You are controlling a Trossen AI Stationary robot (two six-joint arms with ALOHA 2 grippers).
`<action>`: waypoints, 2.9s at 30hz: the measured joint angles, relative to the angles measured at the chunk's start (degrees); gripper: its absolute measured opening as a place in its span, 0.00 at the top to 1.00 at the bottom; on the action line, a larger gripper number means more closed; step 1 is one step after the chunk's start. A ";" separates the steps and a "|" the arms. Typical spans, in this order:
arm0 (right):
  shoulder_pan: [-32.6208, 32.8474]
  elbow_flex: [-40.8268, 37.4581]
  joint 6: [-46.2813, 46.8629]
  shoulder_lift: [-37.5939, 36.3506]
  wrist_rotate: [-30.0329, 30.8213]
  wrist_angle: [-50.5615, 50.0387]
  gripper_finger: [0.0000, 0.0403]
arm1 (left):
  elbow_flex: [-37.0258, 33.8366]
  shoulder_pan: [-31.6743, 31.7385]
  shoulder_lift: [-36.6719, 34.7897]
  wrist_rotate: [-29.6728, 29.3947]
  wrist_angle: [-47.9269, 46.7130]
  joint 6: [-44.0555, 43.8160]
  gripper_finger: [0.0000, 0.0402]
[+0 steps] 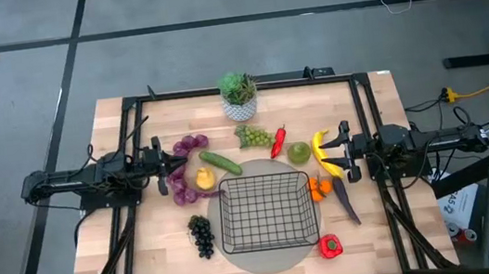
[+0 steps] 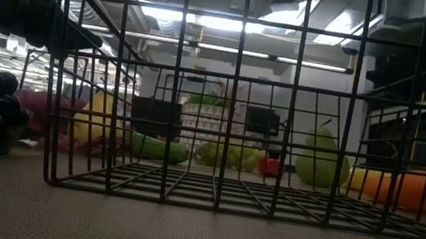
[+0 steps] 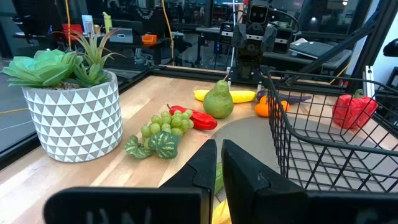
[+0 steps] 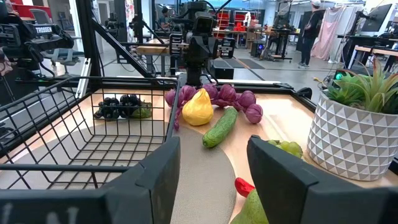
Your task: Build produce basket
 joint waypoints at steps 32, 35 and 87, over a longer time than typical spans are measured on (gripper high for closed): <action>-0.02 0.01 15.10 0.00 2.45 1.46 0.53 | -0.01 0.00 0.00 0.01 -0.01 0.00 0.95; -0.02 0.01 14.85 0.00 2.47 1.46 0.53 | -0.01 0.00 0.01 0.00 0.00 0.00 0.95; -2.69 0.03 8.80 0.17 30.46 2.76 0.53 | -0.01 -0.09 0.01 -33.02 16.19 -19.71 0.95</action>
